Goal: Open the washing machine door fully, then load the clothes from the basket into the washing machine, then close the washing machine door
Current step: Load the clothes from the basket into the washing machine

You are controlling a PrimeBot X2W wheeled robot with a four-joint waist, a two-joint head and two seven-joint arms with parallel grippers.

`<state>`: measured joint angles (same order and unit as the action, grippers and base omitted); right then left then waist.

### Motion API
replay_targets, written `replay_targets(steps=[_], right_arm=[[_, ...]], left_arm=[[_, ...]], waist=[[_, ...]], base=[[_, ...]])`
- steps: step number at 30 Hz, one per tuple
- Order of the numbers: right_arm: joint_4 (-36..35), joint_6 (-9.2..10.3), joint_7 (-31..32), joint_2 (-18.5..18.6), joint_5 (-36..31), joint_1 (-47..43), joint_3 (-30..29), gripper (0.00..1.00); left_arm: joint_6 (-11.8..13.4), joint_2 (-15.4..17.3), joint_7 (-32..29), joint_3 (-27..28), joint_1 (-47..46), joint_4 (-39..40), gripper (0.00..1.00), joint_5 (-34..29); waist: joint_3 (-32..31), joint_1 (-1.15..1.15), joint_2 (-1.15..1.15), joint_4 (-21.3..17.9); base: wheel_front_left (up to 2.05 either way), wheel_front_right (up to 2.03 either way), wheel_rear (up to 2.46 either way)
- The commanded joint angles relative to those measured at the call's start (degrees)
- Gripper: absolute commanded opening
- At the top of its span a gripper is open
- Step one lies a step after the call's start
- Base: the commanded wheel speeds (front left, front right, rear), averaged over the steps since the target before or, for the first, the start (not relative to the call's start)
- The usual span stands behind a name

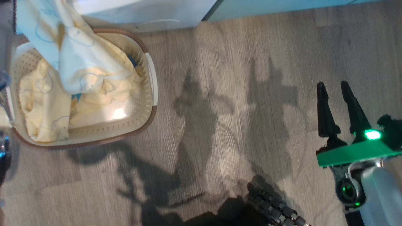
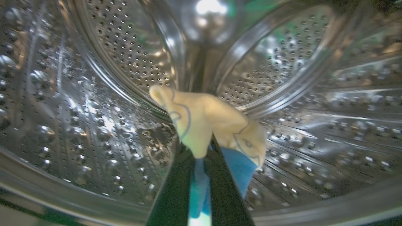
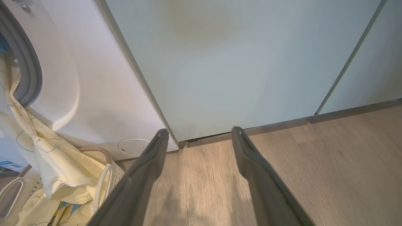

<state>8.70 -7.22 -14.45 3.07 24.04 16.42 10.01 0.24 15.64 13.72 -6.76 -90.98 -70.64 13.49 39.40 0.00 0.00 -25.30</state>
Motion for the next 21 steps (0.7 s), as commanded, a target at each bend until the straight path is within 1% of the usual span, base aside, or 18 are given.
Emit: replay_targets(steps=[1,6,11,16,21], right_arm=[[-1.6,-0.26,-0.55,0.11,0.23,0.85,1.05,1.0],[-1.5,-0.26,-0.55,-0.07,0.54,2.0,2.16,1.0],[-1.56,-0.26,-0.55,-0.15,0.91,2.74,2.78,1.0],[-1.55,-0.26,-0.55,-0.18,1.31,3.05,3.11,1.0],[-1.56,-0.26,-0.55,-0.18,1.76,3.55,3.45,1.0]], left_arm=[[0.42,2.05,0.83,-0.47,-2.96,1.83,0.0,-0.79],[1.64,2.72,1.22,-0.78,-6.11,3.64,0.0,-1.43],[1.08,3.1,1.26,0.38,-7.19,11.75,0.0,-1.41],[1.58,3.4,1.27,2.74,-6.74,18.9,0.0,-1.73],[0.21,3.2,1.27,4.89,-5.65,25.56,0.0,-2.6]], waist=[[1.06,0.0,0.0,-0.26],[3.12,0.0,0.0,-0.99],[4.79,0.0,0.0,-1.67],[5.76,0.0,0.0,-2.19],[6.58,0.0,0.0,-2.5]], base=[[0.0,0.0,0.0],[0.0,0.0,0.0],[0.0,0.0,0.0],[0.0,0.0,0.0],[0.0,0.0,0.0]])
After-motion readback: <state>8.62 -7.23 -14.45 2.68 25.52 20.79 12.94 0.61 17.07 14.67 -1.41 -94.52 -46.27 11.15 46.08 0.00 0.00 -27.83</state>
